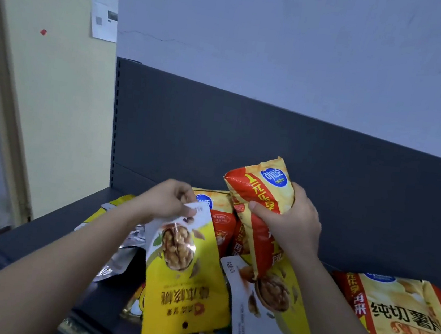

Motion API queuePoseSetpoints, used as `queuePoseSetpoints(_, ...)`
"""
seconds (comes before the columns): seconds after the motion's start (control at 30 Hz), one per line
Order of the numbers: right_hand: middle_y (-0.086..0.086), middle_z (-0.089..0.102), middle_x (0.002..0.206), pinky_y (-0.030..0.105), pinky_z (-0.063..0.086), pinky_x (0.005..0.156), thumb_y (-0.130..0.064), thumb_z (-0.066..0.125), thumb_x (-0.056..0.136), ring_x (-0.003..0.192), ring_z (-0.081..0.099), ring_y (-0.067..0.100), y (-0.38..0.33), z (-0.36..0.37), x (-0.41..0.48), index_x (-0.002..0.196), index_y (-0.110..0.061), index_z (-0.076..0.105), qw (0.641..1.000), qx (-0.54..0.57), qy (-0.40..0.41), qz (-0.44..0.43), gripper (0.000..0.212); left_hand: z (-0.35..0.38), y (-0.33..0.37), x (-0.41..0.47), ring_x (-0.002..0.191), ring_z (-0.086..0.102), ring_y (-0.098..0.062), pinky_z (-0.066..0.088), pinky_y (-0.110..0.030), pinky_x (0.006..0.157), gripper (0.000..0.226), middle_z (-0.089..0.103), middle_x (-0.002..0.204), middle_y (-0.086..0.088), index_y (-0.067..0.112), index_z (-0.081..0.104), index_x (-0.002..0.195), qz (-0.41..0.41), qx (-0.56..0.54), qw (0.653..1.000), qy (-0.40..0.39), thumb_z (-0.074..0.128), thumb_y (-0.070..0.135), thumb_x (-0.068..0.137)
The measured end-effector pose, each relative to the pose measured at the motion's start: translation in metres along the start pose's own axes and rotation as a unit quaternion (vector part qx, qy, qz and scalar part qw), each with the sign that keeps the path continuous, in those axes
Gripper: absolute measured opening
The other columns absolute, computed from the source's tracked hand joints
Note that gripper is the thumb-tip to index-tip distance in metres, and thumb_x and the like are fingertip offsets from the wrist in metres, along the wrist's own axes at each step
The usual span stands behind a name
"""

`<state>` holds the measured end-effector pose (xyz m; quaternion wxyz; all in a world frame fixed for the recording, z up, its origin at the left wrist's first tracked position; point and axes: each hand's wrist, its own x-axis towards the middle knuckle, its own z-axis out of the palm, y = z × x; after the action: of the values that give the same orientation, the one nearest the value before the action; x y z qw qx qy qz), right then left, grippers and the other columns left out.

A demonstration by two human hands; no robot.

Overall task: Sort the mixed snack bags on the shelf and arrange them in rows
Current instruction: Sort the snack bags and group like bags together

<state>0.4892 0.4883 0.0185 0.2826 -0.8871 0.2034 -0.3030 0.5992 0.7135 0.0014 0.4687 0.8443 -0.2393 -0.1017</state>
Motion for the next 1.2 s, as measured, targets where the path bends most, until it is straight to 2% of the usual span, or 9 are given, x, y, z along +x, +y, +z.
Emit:
queuePoseSetpoints(0.17,-0.005,0.060,0.118,0.052,0.049,0.094,-0.084,0.062,0.049,0.111,0.057,0.021,-0.004,0.004,0.000,0.133,-0.028,0.042,0.997,0.070,0.023,0.011,0.103,-0.051,-0.002,-0.013,0.058,0.063,-0.016,0.050,-0.030,0.071,0.012,0.068,0.063,-0.005,0.006,0.071,0.086,-0.046,-0.148,0.975,0.162,0.065,-0.004,0.085)
queuePoseSetpoints(0.3,-0.008,0.062,0.110,0.049,0.050,0.092,-0.077,0.070,0.052,0.106,0.059,0.020,-0.011,0.011,-0.003,0.126,-0.030,0.047,0.993,0.114,0.016,0.009,0.091,-0.091,-0.028,-0.020,0.076,0.059,-0.027,0.048,-0.040,0.079,0.012,0.064,0.084,-0.019,0.007,0.065,0.076,-0.119,-0.273,0.911,0.284,0.063,0.001,0.086)
queuePoseSetpoints(0.63,-0.004,0.060,0.120,0.052,0.047,0.097,-0.070,0.077,0.056,0.114,0.056,0.023,-0.025,0.024,0.001,0.133,-0.028,0.044,0.991,0.130,0.006,0.016,0.094,-0.095,-0.095,-0.036,0.058,0.051,-0.023,0.051,-0.028,0.036,0.019,0.049,0.068,-0.013,0.005,0.051,0.073,-0.212,-0.433,0.761,0.433,0.057,-0.005,0.088)
queuePoseSetpoints(0.73,-0.006,0.061,0.117,0.053,0.048,0.095,-0.080,0.070,0.047,0.112,0.058,0.023,-0.028,0.026,-0.001,0.130,-0.031,0.045,0.991,0.130,0.002,0.016,0.100,-0.081,-0.099,-0.040,0.047,0.049,-0.026,0.048,-0.029,0.037,0.015,0.050,0.063,-0.019,0.000,0.051,0.075,-0.214,-0.402,0.780,0.430,0.059,-0.001,0.088)
queuePoseSetpoints(0.8,-0.007,0.061,0.116,0.053,0.049,0.094,-0.085,0.064,0.041,0.111,0.059,0.022,-0.028,0.026,-0.002,0.129,-0.032,0.045,0.992,0.126,0.001,0.015,0.104,-0.075,-0.101,-0.039,0.042,0.045,-0.023,0.044,-0.033,0.050,0.025,0.051,0.057,-0.018,0.002,0.051,0.067,-0.212,-0.361,0.805,0.420,0.067,0.008,0.085)
queuePoseSetpoints(0.9,-0.007,0.062,0.117,0.053,0.049,0.094,-0.087,0.061,0.041,0.111,0.059,0.022,-0.029,0.025,-0.003,0.130,-0.031,0.044,0.994,0.111,-0.007,0.007,0.106,-0.066,-0.097,-0.039,0.055,0.051,-0.024,0.042,-0.035,0.062,0.041,0.052,0.056,-0.010,0.003,0.055,0.063,-0.242,-0.127,0.881,0.386,0.073,0.036,0.079)
queuePoseSetpoints(0.97,-0.006,0.061,0.118,0.053,0.049,0.094,-0.088,0.060,0.041,0.112,0.059,0.022,-0.028,0.024,-0.004,0.132,-0.031,0.043,0.995,0.103,-0.011,0.001,0.109,-0.059,-0.091,-0.040,0.064,0.052,-0.025,0.041,-0.033,0.062,0.046,0.053,0.066,-0.006,-0.002,0.063,0.081,-0.259,-0.012,0.900,0.351,0.072,0.043,0.077)
queuePoseSetpoints(1.1,-0.006,0.061,0.119,0.052,0.049,0.094,-0.091,0.058,0.041,0.113,0.058,0.022,-0.021,0.018,-0.003,0.132,-0.031,0.042,0.996,0.089,-0.008,-0.006,0.110,-0.042,-0.071,-0.036,0.112,0.049,-0.034,0.043,-0.044,0.087,0.066,0.050,0.120,-0.014,0.007,0.043,0.127,-0.249,0.126,0.894,0.350,0.073,0.040,0.078)
queuePoseSetpoints(1.2,-0.003,0.058,0.126,0.053,0.045,0.099,-0.085,0.064,0.050,0.119,0.054,0.024,-0.019,0.010,-0.002,0.137,-0.027,0.040,0.998,0.057,0.002,-0.021,0.106,-0.022,-0.050,-0.027,0.121,0.042,-0.033,0.036,-0.046,0.096,0.056,0.048,0.128,-0.013,0.014,0.046,0.131,-0.113,0.295,0.879,0.357,0.066,0.037,0.085)
